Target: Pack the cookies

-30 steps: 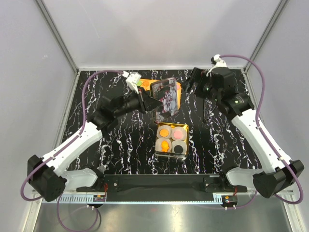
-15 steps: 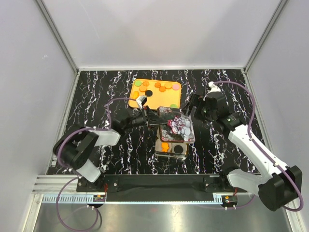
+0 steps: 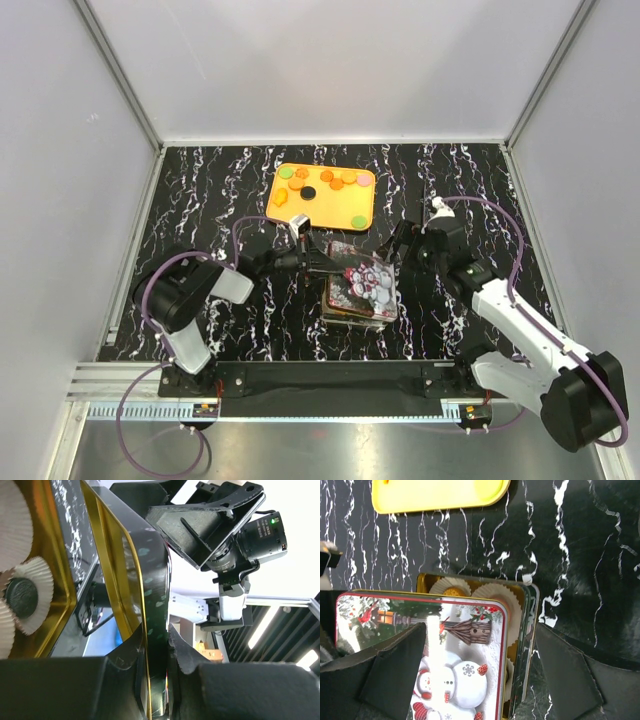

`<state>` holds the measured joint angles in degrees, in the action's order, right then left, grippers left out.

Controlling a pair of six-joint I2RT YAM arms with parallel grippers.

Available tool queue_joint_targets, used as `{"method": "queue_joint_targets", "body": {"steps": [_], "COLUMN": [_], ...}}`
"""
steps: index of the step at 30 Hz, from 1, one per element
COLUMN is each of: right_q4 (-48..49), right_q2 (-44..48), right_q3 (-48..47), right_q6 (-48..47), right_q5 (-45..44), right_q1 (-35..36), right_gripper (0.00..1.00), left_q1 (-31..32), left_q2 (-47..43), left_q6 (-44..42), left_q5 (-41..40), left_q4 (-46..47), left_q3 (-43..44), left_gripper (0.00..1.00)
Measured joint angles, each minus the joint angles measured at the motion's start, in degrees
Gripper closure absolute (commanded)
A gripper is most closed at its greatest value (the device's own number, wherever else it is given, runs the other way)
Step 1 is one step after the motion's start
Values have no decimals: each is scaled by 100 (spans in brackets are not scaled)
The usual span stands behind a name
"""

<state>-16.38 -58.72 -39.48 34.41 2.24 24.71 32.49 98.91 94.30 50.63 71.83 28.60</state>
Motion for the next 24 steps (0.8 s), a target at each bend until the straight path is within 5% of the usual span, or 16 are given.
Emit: {"method": "queue_joint_targets", "body": {"steps": [24], "right_q4": [1263], "right_q2": [352], "right_q3": [1217], "right_q6": [501], "right_q5": [337], "right_q1": [0], "right_gripper": [3], "left_q1": [-63], "left_q2": [601], "left_q6": [-610], "left_q5": [426], "left_q4": [138], "left_q3": [400], "left_gripper": [100]}}
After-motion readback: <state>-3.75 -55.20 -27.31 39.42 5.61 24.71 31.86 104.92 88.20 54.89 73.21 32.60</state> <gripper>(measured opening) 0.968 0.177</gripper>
